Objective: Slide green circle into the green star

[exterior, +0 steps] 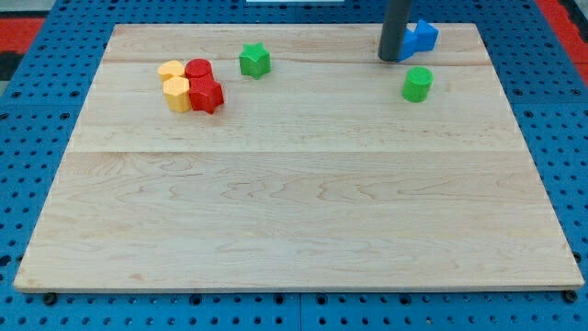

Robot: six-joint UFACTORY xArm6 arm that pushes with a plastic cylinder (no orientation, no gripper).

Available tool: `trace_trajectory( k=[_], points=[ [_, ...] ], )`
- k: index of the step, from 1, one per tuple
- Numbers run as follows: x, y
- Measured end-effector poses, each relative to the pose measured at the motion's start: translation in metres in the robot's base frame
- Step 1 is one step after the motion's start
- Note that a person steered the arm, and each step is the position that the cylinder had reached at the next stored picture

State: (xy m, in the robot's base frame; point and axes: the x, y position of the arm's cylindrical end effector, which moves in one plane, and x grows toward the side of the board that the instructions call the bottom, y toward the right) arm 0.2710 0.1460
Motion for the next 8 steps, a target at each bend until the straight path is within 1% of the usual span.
trace_trajectory(
  k=[2,3,4,5,8],
  points=[
    [0.012,0.050],
    [0.028,0.072],
    [0.055,0.078],
    [0.066,0.053],
    [0.076,-0.064]
  ],
)
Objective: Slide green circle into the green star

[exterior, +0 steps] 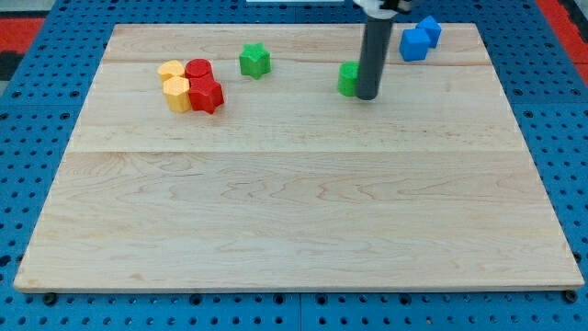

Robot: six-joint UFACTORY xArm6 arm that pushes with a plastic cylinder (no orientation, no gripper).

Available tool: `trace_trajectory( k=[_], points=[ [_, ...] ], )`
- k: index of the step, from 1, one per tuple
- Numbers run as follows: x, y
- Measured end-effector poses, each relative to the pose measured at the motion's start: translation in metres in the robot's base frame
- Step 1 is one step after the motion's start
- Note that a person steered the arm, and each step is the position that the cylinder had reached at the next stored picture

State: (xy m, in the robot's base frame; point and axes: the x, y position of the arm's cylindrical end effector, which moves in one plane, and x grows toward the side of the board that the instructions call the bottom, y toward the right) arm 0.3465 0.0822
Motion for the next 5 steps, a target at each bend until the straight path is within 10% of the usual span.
trace_trajectory(
  k=[5],
  points=[
    [0.014,-0.087]
  ],
)
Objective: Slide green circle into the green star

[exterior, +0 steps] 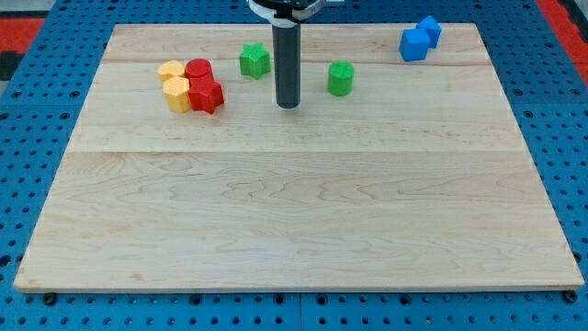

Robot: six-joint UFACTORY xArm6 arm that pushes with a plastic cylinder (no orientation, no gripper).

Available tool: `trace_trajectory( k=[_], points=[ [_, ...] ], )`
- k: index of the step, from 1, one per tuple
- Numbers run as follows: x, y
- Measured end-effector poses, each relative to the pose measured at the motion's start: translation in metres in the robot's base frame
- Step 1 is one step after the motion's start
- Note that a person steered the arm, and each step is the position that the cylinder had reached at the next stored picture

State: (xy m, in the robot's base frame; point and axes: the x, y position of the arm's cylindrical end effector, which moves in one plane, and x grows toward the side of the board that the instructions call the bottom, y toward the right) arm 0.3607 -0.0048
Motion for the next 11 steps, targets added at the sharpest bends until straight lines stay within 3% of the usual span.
trace_trajectory(
  k=[2,4,5,7,11],
  points=[
    [-0.034,0.095],
    [-0.068,0.139],
    [-0.053,0.114],
    [-0.069,0.072],
    [-0.092,0.073]
  ],
)
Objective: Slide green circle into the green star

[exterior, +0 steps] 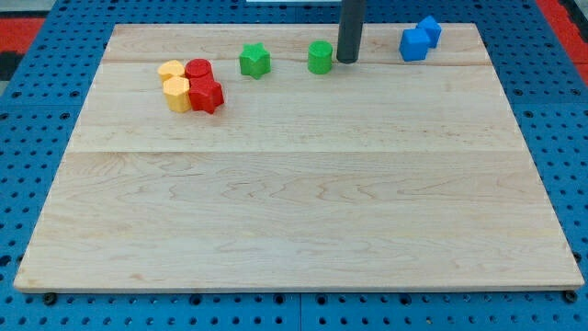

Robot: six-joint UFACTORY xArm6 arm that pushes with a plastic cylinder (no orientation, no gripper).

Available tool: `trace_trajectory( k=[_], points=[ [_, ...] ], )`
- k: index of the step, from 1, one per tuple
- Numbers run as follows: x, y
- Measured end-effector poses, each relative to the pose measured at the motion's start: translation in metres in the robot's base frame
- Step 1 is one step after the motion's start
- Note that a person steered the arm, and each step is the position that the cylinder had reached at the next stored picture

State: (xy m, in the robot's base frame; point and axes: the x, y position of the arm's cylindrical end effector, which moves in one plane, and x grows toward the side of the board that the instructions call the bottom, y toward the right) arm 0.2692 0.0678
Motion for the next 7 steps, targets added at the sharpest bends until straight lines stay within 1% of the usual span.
trace_trajectory(
  k=[3,4,7],
  points=[
    [-0.003,-0.054],
    [-0.013,-0.061],
    [0.018,-0.129]
  ],
)
